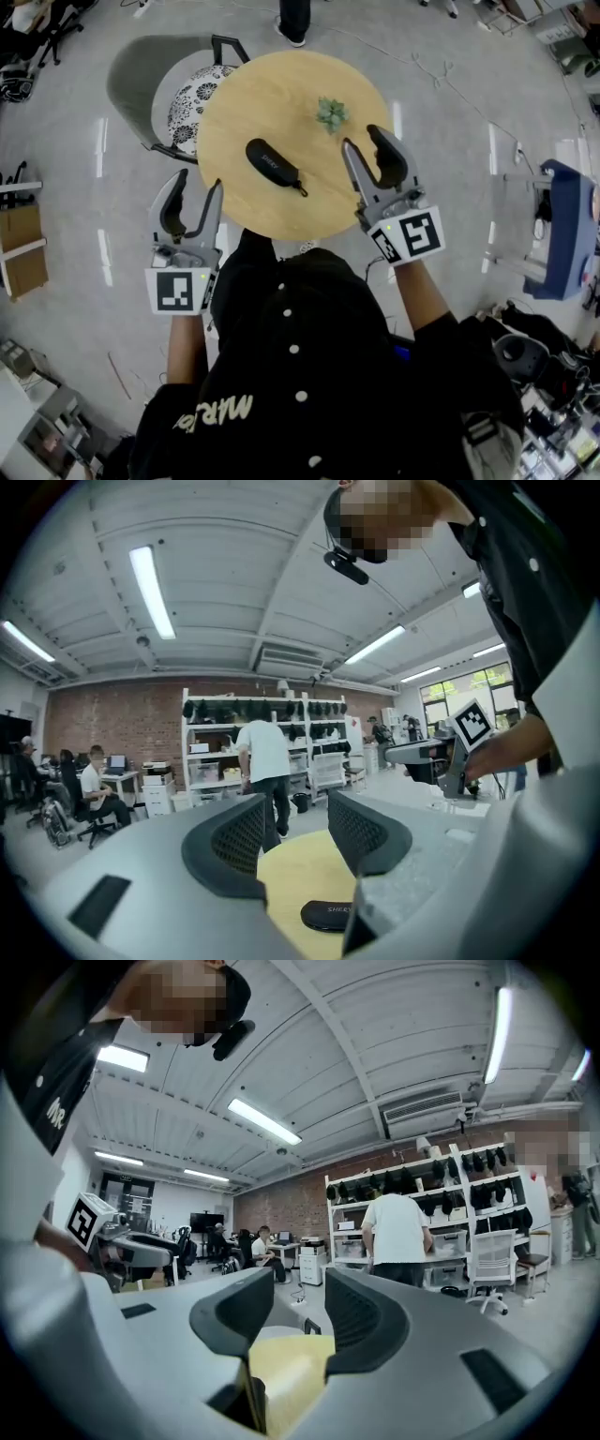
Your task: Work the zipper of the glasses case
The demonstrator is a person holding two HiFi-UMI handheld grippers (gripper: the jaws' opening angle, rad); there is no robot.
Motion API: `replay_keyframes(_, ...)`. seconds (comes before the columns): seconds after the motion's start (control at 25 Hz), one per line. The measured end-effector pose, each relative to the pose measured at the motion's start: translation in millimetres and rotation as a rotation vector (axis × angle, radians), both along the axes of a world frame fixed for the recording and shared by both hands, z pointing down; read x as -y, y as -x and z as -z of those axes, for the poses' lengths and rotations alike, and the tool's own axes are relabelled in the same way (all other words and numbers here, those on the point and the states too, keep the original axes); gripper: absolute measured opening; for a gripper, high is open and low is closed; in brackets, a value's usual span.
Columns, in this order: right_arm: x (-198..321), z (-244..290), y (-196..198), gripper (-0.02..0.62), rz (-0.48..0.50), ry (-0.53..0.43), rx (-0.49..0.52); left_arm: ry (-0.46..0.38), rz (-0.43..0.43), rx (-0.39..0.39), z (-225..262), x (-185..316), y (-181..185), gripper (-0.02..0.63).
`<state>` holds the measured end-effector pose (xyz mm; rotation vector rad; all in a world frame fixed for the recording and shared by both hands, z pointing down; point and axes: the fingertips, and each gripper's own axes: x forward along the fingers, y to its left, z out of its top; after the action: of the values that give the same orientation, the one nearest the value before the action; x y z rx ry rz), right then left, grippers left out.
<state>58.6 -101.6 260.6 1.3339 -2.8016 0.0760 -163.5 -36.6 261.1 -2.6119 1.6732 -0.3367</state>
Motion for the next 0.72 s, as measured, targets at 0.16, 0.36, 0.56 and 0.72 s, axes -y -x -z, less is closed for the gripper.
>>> replay_keyframes(0.16,8,-42,17,0.16,0.09,0.054,-0.084,0.158,-0.193,0.122,-50,11,-19,0.201)
replay_keyframes(0.36,6,-115,27,0.154,0.214,0.195,-0.225,0.171,-0.414,0.167,-100,31,-59,0.201)
replay_keyframes(0.56,8,-186,36,0.145,0.326,0.253,-0.317,0.229,-0.639,0.373,-174,40,-79,0.201)
replay_keyframes(0.72,3,-243,40,0.146,0.467,0.26,-0.428,0.292,-0.762,0.396,-215,41,-100,0.201)
